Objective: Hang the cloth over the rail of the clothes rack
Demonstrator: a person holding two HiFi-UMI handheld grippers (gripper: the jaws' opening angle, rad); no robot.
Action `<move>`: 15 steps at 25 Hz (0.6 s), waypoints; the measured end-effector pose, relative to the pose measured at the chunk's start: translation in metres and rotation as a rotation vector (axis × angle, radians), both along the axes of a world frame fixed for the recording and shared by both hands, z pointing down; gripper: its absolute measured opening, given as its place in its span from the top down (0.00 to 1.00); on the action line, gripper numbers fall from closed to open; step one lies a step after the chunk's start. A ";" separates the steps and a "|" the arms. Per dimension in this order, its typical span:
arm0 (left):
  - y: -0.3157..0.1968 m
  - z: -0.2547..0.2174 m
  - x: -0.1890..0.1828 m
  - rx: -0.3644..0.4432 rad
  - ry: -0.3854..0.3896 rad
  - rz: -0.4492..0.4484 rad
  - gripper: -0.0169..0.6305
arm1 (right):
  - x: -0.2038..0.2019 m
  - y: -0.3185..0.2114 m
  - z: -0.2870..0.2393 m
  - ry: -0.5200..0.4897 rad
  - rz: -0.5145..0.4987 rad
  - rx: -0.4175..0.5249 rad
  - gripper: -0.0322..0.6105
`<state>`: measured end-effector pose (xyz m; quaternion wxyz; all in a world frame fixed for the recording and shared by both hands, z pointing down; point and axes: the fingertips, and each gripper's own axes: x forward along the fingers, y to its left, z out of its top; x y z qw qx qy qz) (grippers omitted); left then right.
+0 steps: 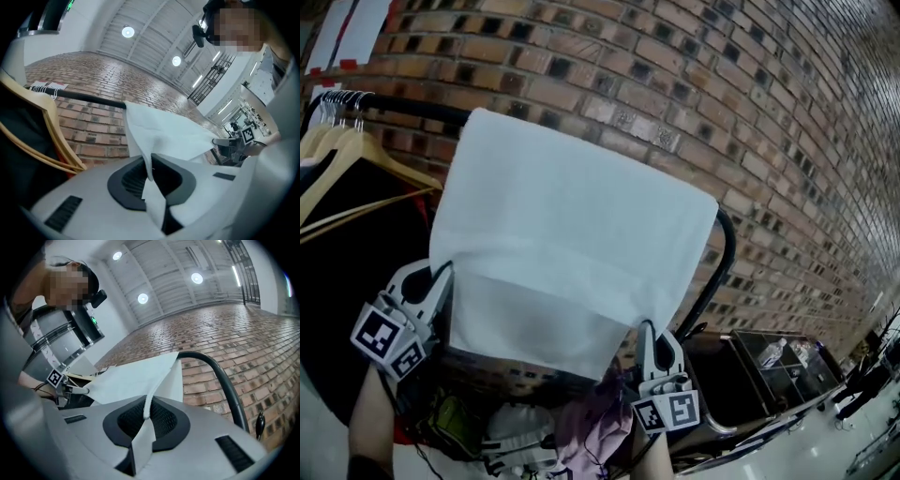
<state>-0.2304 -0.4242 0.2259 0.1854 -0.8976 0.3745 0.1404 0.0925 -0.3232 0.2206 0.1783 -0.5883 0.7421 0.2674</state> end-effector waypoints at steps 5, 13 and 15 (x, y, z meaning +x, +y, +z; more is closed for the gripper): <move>-0.012 0.028 0.001 -0.061 -0.014 -0.007 0.92 | 0.006 -0.009 0.025 -0.056 0.013 -0.031 0.92; -0.028 0.080 -0.001 -0.143 -0.026 -0.013 0.92 | 0.002 -0.022 0.065 -0.034 0.064 -0.080 0.92; -0.035 0.094 -0.001 -0.164 -0.025 -0.019 0.92 | 0.001 -0.028 0.080 -0.024 0.083 -0.100 0.92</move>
